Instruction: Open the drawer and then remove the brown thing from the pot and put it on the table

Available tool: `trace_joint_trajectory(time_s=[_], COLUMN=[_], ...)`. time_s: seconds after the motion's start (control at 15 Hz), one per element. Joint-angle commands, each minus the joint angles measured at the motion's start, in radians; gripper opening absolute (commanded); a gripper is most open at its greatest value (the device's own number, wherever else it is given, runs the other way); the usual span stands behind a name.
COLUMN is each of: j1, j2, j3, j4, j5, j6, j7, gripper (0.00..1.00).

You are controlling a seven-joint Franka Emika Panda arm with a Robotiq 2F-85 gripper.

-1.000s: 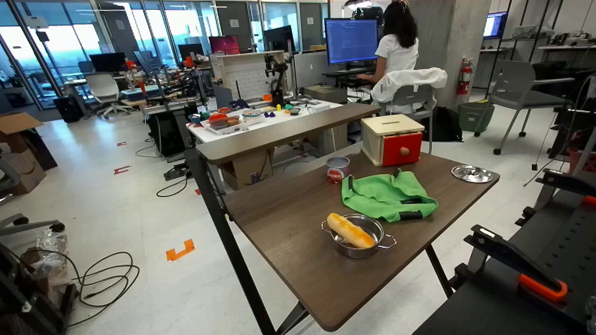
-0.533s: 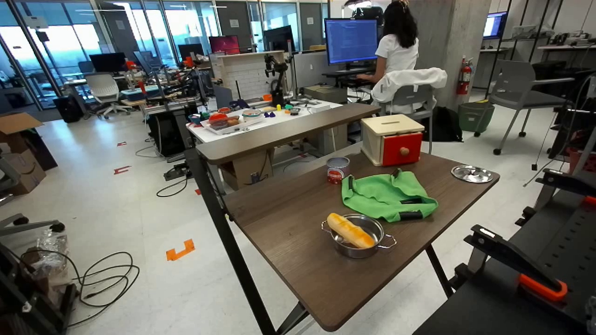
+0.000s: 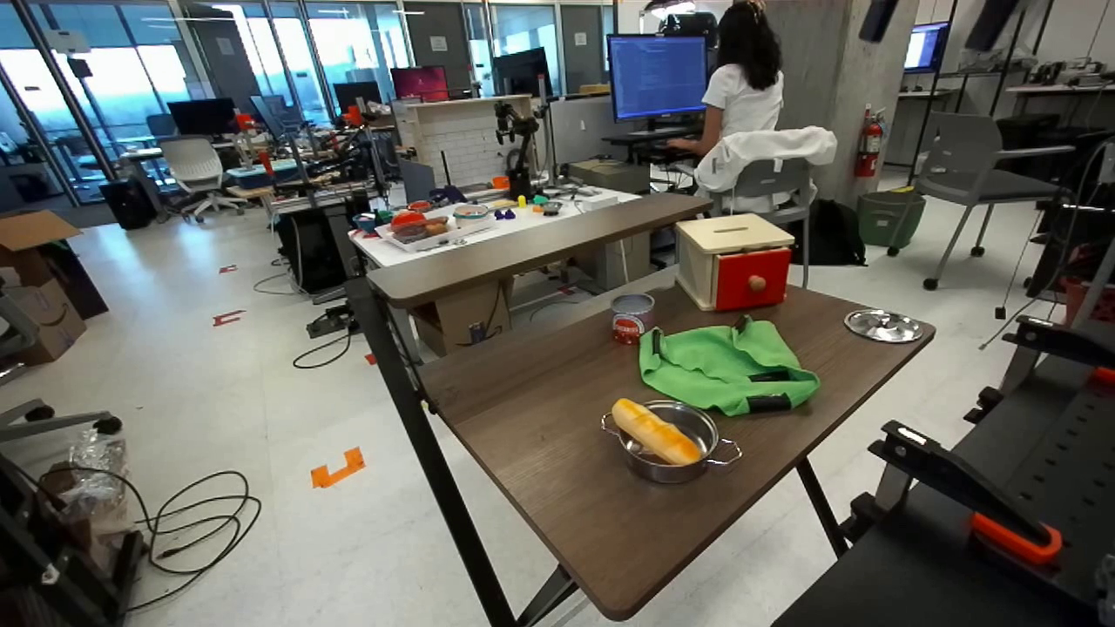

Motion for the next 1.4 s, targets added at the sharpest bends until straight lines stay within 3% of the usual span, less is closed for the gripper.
trace_joint_trajectory(time_s=[0.0, 0.27, 0.53, 0.8, 1.13, 1.33], j1=[-0.077, -0.135, -0.066, 0.039, 0.089, 0.111], j2=[0.172, 0.384, 0.587, 0.769, 0.953, 1.029], j3=[0.005, -0.036, -0.177, -0.275, -0.246, -0.244], j4=[-0.012, 0.023, 0.121, 0.248, 0.442, 0.546], j5=[-0.131, -0.321, -0.446, -0.343, -0.134, -0.071], j6=[0.172, 0.311, 0.373, 0.407, 0.395, 0.379], j7=[0.083, 0.159, 0.202, 0.122, 0.015, -0.024], gripper=[1.00, 1.00, 1.00, 1.00, 1.00, 1.00])
